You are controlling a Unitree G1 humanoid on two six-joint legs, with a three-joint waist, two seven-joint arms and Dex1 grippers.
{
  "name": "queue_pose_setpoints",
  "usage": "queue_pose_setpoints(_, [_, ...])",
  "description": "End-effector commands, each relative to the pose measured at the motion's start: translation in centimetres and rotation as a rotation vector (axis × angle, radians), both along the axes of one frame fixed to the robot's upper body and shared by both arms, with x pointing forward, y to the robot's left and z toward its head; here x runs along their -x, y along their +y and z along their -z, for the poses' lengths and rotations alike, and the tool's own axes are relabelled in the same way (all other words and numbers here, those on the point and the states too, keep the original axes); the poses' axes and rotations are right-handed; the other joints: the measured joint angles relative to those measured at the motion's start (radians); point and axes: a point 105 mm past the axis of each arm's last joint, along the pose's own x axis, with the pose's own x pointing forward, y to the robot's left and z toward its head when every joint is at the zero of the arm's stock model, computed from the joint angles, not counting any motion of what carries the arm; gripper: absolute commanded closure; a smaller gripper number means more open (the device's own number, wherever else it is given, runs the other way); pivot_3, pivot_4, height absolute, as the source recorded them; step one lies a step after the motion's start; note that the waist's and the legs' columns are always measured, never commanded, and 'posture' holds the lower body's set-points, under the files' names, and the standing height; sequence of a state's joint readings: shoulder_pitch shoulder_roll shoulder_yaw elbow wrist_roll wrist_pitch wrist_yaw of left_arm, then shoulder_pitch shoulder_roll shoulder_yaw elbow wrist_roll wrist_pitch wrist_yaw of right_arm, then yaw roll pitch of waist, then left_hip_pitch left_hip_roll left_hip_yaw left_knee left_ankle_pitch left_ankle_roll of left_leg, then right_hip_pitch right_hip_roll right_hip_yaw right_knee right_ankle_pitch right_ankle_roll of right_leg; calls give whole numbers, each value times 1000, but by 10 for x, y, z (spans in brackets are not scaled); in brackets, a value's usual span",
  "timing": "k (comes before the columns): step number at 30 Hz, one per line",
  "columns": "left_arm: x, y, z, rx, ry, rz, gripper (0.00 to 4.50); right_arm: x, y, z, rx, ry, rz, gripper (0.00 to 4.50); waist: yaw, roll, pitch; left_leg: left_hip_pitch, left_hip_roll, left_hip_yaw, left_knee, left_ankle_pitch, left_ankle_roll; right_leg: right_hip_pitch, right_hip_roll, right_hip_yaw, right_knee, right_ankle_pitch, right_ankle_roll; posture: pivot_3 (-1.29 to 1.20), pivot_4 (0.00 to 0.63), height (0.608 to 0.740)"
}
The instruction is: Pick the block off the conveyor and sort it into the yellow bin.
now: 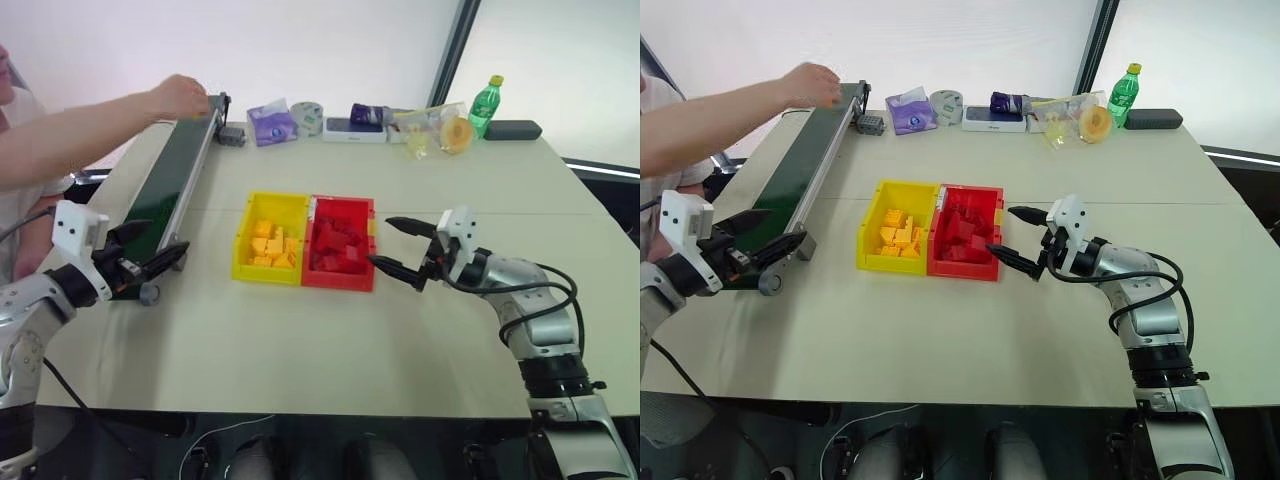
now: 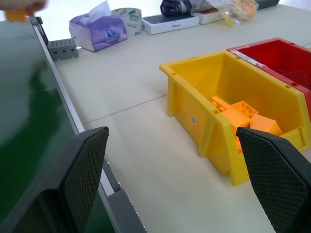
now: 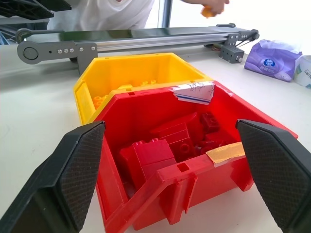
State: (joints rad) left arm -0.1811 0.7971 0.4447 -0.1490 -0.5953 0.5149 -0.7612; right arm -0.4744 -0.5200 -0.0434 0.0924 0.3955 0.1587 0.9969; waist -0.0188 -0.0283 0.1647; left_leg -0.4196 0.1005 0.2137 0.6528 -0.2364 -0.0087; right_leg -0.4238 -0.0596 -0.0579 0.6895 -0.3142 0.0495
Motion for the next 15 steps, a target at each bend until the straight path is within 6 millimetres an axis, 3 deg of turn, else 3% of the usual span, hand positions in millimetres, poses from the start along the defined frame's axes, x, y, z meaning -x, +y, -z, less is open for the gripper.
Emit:
queue_pose_setpoints(1, [-2, 5, -17, -25, -86, -28, 63, 2, 1, -11, -5, -49, -7, 0, 0, 0, 0, 0, 0, 0, 0, 0, 0, 0, 0, 0, 0, 0, 0, 0, 150, 740])
queue_pose_setpoints(15, [-2, 5, -14, -33, -92, -29, 63, 2, 1, -12, -6, -48, -9, 0, 1, 0, 0, 0, 0, 0, 0, 0, 0, 0, 1, 0, 0, 0, 0, 0, 150, 740])
